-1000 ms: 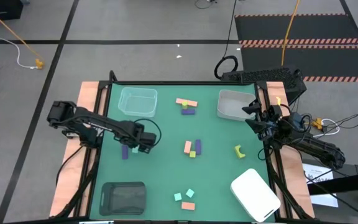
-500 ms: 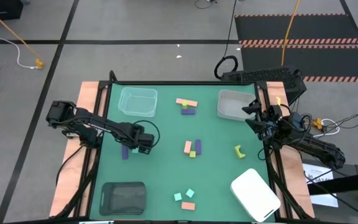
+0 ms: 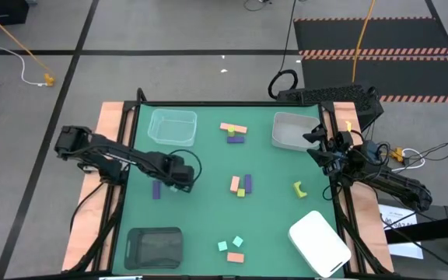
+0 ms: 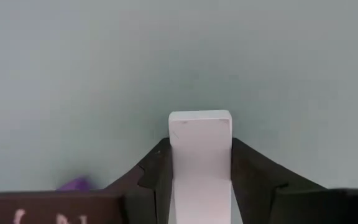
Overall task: Sort & place blocks by color
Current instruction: Put the top light blue block into the transparent bin
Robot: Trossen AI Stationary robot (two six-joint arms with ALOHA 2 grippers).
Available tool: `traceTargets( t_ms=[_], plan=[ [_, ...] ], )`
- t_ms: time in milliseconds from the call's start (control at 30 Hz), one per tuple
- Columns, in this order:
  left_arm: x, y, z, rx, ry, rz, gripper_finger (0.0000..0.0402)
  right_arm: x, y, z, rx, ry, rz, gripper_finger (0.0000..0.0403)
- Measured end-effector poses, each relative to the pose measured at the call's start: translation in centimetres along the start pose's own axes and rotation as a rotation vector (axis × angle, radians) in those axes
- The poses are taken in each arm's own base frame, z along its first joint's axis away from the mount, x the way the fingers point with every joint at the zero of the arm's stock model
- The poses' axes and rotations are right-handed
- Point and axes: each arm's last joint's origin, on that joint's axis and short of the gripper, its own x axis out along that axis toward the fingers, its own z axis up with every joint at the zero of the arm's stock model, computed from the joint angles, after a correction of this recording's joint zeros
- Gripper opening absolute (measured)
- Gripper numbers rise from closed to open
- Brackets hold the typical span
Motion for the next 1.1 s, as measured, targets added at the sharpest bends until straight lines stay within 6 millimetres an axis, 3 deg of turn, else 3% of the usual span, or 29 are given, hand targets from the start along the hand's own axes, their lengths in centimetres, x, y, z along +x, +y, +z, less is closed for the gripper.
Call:
traceTargets(
  t_ms=[167, 367, 600, 733, 933, 1100],
  plan=[
    [-3.7, -1.4, 2.2, 0.11, -0.217, -0.309, 0.0126, 0.0, 0.0, 0.0, 0.0, 0.0, 0.0, 0.0265],
    [-9.8, -2.4, 5.2, 0.212, -0.605, -0.735, 0.0126, 0.0, 0.0, 0.0, 0.0, 0.0, 0.0, 0.0265],
    [-15.1, -2.7, 6.5, 0.319, -0.995, -1.049, 0.0126, 0.0, 0.0, -0.1, 0.002, 0.006, -0.003, 0.0265],
    [-16.3, -2.8, 6.4, 0.379, -1.104, -1.128, 0.0126, 0.0, 0.0, -0.1, 0.003, 0.007, -0.003, 0.0265],
    [-16.4, -2.9, 6.3, 0.437, -1.148, -1.103, 0.0126, 0.0, 0.0, -0.1, -0.002, 0.006, -0.003, 0.0265],
    [-16.0, -2.9, 6.4, 0.462, -1.141, -1.06, 0.0126, 0.0, 0.0, 0.1, -0.205, -0.012, -0.003, 0.0265]
  ],
)
